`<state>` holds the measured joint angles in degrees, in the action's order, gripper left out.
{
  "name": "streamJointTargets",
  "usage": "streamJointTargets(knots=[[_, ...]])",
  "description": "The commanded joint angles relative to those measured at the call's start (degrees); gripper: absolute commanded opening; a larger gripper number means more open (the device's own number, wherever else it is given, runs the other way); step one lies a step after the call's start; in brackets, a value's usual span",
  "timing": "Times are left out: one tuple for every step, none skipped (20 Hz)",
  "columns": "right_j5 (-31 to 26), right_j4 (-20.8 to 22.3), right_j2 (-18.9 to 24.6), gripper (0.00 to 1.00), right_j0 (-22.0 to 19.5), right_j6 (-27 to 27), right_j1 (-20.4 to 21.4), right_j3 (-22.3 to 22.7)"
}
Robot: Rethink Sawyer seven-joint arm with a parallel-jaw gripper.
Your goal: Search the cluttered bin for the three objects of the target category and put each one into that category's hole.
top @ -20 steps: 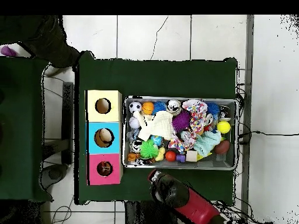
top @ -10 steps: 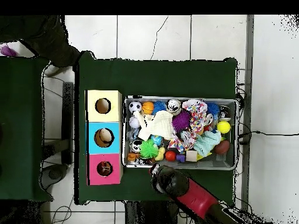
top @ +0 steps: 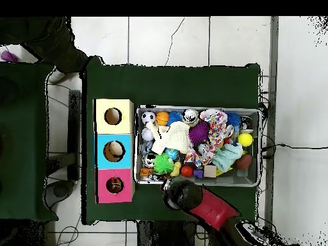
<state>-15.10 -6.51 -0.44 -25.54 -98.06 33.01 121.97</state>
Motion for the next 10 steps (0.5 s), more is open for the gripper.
streamJointTargets(knots=[[-11.45,1.53,-4.01,0.0,3.75,-5.02,5.89,-11.9],[-12.11,1.96,-4.59,0.0,4.27,-4.94,6.48,-12.07],[-13.32,2.31,-5.08,0.0,4.64,-4.83,6.88,-12.49],[-14.52,2.66,-5.57,0.0,5.01,-4.71,7.27,-12.92],[-15.86,2.99,-5.86,0.0,5.22,-4.55,7.58,-13.4],[-16.56,3.3,-5.81,0.0,5.09,-4.26,7.7,-13.59],[-17.39,3.62,-5.81,0.0,5.1,-4.02,7.98,-13.89],[-17.81,3.97,-5.79,0.0,5.1,-3.78,8.22,-14.04],[-18.49,4.33,-5.8,0.0,5.21,-3.54,8.49,-14.38],[-18.8,4.78,-5.72,0.0,5.31,-3.2,8.89,-14.45]])
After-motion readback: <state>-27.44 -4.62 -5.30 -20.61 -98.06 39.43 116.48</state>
